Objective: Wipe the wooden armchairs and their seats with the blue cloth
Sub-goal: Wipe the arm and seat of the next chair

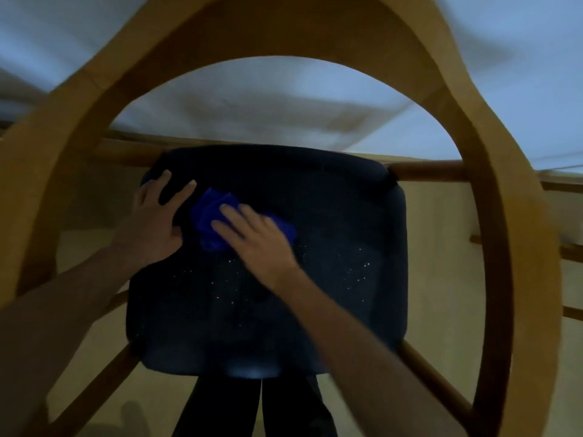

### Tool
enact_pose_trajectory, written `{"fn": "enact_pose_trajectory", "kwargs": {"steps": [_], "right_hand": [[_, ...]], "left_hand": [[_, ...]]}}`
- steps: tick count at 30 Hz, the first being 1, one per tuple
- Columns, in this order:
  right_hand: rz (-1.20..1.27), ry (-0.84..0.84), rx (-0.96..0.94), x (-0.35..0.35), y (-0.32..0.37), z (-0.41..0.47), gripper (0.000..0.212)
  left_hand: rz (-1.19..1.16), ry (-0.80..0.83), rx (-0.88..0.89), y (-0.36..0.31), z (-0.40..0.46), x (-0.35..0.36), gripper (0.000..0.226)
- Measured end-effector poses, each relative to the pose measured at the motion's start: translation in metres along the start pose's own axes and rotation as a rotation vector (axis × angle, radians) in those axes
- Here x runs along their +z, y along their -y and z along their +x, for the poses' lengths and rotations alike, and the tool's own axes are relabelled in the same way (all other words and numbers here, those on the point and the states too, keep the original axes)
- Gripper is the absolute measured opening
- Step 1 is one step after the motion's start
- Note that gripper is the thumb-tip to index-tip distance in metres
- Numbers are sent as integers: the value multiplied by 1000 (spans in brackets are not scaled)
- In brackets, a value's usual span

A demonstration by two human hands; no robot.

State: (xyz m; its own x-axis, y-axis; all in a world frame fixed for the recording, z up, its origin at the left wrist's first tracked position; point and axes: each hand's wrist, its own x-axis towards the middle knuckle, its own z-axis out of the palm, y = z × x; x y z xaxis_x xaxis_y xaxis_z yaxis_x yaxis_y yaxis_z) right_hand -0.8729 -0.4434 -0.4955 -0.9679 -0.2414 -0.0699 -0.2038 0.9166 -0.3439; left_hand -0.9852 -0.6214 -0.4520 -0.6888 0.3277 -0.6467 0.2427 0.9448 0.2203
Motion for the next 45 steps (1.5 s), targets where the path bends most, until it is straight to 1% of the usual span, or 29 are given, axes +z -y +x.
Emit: {"fn": "enact_pose_trajectory", "kwargs": {"steps": [1, 3, 5, 8, 9, 10, 11, 14, 16, 17, 18, 19, 20, 22, 24, 25, 27, 29, 31, 33, 35, 36, 38, 39, 41, 42, 43, 44, 45], "right_hand": [[-25, -23, 48, -7, -32, -9, 55], [-69, -89, 237, -23, -91, -32, 58], [-80, -122, 445, -39, -125, -46, 57], [-2, -253, 798, -36, -99, -22, 58], [34, -258, 826, -30, -76, -13, 58], [70, -252, 773, -22, -50, -9, 58], [78, -220, 656, -11, -23, -13, 58], [26, -40, 285, 11, 35, -56, 55], [-33, 85, 5, 5, 16, -74, 55], [-88, 118, -128, -1, -9, -79, 54], [-133, 111, -198, -11, -39, -84, 54], [-153, 68, -168, -21, -73, -88, 55], [-163, 14, -41, -32, -108, -91, 61], [-91, -84, 354, -54, -153, -93, 69], [-47, -214, 632, -52, -144, -84, 60], [-36, -252, 670, -42, -122, -81, 57], [18, -225, 573, -13, -57, -93, 59], [75, -70, 394, 15, 24, -131, 63], [102, 74, 220, 26, 76, -175, 66], [114, 124, 67, 28, 72, -196, 58], [82, 84, 11, 20, 29, -196, 55], [60, 50, 42, 15, 2, -195, 56], [17, -32, 203, 3, -55, -190, 61], [15, -89, 344, -5, -82, -185, 61], [104, -289, 748, -22, -112, -173, 52], [156, -401, 957, -25, -113, -165, 50], [177, -470, 1085, -24, -103, -158, 51], [152, -473, 1095, -19, -84, -154, 53], [118, -435, 1009, -7, -54, -158, 55]], "left_hand": [[-5, -1, -8, -1, 0, 2, 84], [-10, -17, -28, -2, 1, 4, 82], [-2, -18, -11, -2, 2, 7, 82], [22, -17, -33, -1, 2, 10, 81], [22, -16, -42, -2, 2, 11, 82], [21, -18, -41, -4, 2, 12, 82], [20, -18, -34, -4, 3, 12, 82], [13, -15, -23, -1, 3, 9, 83], [16, -16, -19, 2, 2, 7, 84], [24, -15, -9, 1, 3, 8, 84], [30, -15, -1, 1, 3, 8, 84], [33, -18, -1, 1, 3, 10, 83], [33, -27, -4, 1, 3, 12, 83], [41, -51, -12, 0, 4, 17, 82], [59, -64, -16, -2, 4, 20, 82], [59, -62, -20, -3, 4, 20, 82], [51, -57, -28, -5, 4, 18, 82], [49, -42, -46, -8, 3, 16, 83], [47, -26, -73, -13, 2, 14, 85], [39, -11, -118, -22, 3, 11, 86], [59, -21, -122, -37, 4, 10, 82], [84, -33, -78, -48, 5, 10, 79], [125, -47, 45, -73, 6, 15, 78], [136, -35, 91, -87, 8, 18, 79], [141, 38, 128, -113, 11, 27, 82], [146, 80, 126, -122, 12, 32, 84], [165, 113, 117, -127, 13, 37, 87], [194, 136, 107, -130, 13, 40, 90], [223, 151, 103, -131, 14, 42, 93]]}}
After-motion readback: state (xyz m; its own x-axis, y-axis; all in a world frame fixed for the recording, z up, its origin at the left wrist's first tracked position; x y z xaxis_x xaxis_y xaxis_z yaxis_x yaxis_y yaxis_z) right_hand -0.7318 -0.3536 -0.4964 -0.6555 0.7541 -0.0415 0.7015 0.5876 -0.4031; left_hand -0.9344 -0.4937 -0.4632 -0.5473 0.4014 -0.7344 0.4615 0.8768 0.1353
